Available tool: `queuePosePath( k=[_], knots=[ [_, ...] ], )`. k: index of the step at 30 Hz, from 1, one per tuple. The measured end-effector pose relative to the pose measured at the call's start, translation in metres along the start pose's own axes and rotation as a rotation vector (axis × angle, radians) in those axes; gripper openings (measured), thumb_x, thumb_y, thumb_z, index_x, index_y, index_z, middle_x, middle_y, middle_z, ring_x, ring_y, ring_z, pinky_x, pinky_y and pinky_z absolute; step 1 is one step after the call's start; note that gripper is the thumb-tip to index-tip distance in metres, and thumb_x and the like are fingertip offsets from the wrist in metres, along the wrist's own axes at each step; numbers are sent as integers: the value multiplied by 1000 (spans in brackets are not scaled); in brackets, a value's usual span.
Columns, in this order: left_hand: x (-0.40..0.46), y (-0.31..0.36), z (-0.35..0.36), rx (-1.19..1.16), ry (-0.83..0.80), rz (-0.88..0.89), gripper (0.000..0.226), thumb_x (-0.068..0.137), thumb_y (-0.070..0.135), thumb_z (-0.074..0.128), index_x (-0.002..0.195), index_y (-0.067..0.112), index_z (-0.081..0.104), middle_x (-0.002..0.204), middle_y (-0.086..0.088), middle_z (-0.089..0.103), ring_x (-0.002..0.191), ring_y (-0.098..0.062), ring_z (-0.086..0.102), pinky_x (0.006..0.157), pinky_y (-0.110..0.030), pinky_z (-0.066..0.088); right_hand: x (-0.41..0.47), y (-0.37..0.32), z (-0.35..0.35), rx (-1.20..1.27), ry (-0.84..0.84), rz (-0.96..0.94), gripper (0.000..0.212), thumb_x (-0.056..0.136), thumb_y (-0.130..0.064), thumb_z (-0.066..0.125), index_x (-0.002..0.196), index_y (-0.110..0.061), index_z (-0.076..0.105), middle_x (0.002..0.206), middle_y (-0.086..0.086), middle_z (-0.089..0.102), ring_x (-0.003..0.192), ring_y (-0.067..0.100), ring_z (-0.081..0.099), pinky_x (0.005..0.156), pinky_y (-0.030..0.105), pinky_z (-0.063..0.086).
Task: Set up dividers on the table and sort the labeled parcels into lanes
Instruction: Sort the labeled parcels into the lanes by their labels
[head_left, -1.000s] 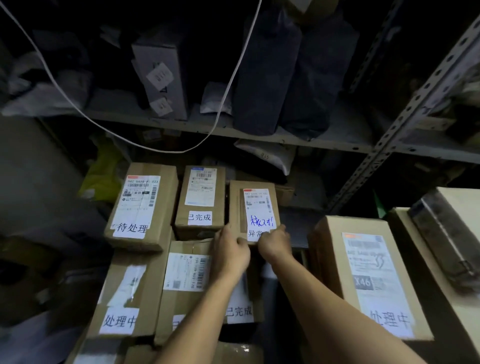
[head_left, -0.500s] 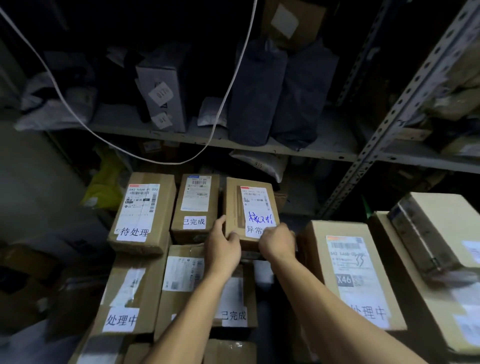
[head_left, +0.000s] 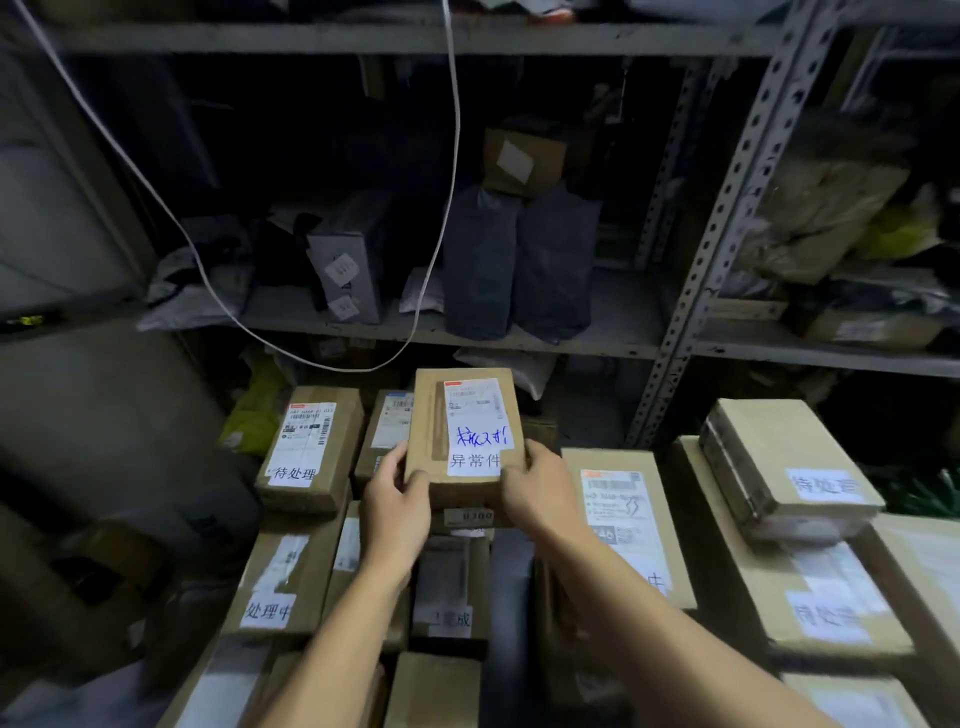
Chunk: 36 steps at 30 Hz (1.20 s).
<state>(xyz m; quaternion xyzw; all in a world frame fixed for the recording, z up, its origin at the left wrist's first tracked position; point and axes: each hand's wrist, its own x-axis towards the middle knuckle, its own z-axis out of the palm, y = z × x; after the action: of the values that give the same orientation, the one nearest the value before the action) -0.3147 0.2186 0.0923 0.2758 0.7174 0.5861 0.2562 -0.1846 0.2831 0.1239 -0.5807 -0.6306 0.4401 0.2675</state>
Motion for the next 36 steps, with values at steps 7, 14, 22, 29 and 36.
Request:
queuePosePath(
  k=[7, 14, 22, 29, 36],
  knots=[
    [-94, 52, 16, -135, 0, 50, 37, 97, 17, 49, 132, 24, 57, 122, 4, 66, 113, -13, 61, 98, -42, 51, -52, 21, -96, 328, -161, -96, 31, 90, -24, 62, 120, -29, 61, 100, -11, 71, 83, 3, 68, 57, 16, 49],
    [-201, 108, 66, -235, 31, 162, 28, 92, 23, 60, 120, 26, 59, 113, 2, 69, 106, -14, 66, 84, -38, 57, -93, 42, -219, 470, -240, -223, 41, 70, -45, 67, 111, -44, 63, 103, -10, 71, 98, 13, 69, 65, 29, 56],
    [-280, 157, 162, -302, -177, 240, 30, 81, 34, 66, 110, 33, 60, 104, 12, 72, 102, -7, 67, 83, -32, 56, -120, 90, -362, 488, -112, -274, 28, 77, -39, 68, 105, -45, 66, 100, -14, 73, 95, 9, 71, 73, 32, 60],
    [-327, 172, 255, -305, -365, 218, 26, 79, 37, 64, 105, 37, 61, 98, 17, 71, 95, -5, 68, 74, -29, 59, -136, 143, -464, 461, 53, -207, 20, 92, -26, 65, 108, -39, 64, 98, -12, 74, 88, 6, 71, 62, 23, 55],
    [-354, 158, 315, -249, -445, 131, 18, 86, 30, 64, 104, 32, 60, 101, 11, 71, 98, -5, 66, 83, -28, 54, -139, 198, -504, 468, 115, -135, 22, 86, -34, 66, 108, -36, 63, 94, -18, 74, 86, 4, 72, 66, 29, 60]
  ],
)
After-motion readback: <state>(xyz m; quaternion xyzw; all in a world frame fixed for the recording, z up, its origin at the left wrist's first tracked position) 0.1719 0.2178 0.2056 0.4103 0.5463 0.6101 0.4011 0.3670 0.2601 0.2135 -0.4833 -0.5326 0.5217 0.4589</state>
